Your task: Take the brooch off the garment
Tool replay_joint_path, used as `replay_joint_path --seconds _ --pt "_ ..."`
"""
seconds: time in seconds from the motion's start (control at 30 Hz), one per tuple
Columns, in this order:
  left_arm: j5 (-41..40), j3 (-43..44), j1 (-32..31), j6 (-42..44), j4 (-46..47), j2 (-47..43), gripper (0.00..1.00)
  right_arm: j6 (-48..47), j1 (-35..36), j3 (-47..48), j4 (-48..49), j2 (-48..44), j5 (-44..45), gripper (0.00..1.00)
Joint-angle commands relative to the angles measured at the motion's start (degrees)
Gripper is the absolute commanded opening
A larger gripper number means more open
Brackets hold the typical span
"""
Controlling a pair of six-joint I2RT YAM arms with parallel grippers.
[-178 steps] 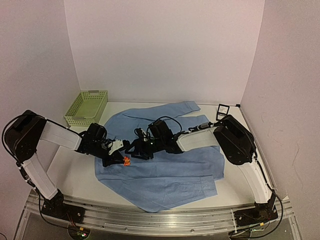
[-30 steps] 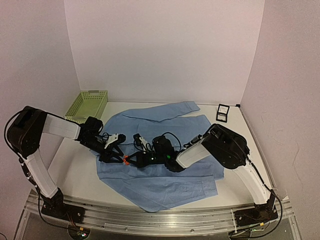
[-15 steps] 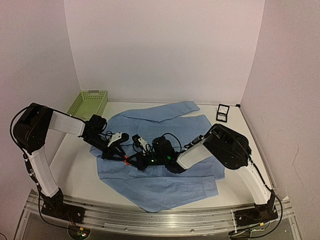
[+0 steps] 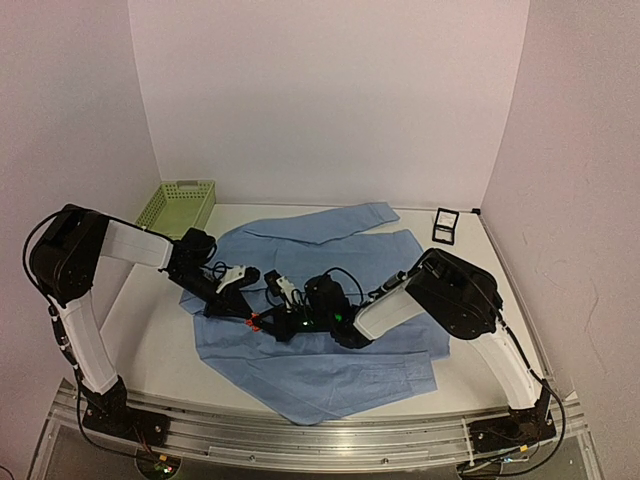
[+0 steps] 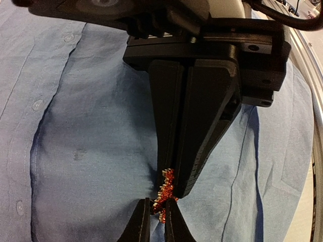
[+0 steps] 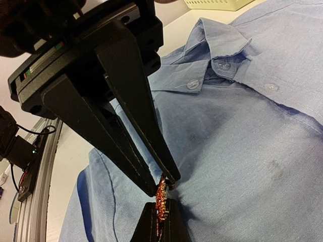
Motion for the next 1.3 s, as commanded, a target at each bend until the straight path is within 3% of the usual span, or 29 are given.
replay_joint_path --seconds 0.0,0.1,0.27,0.43,0.63,0.83,1.27 --pt "1.5 1.7 -0.3 2.9 -3.4 0.4 0.07 -0.7 0.4 0.0 3.0 -3.4 0.6 0.0" --pt "1.7 1.7 -0.4 3.0 -3.5 0.4 0.01 -0.8 0.4 0.1 3.0 -3.3 0.6 0.0" --pt "1.1 1.3 -0.4 2.9 -2.7 -0.2 0.0 -0.6 0.4 0.0 3.0 -3.7 0.0 0.02" --pt "-3.6 -2.3 -0.4 1.0 6.8 -3.0 0.0 -2.2 0.4 -2.6 3.0 -7.6 -0.1 0.29" --pt "-5.9 -9.1 -0.4 3.7 19.3 -7.2 0.0 -7.5 0.4 -8.5 3.1 -12.7 0.8 0.43" --pt "-6.6 -14.1 -0.4 9.4 24.8 -10.3 0.0 -18.3 0.4 -12.0 4.4 -13.9 3.0 0.46" --pt "-5.2 -17.5 -0.4 23.3 20.2 -15.8 0.0 -30.3 0.5 -7.4 8.7 -7.4 2.6 0.42"
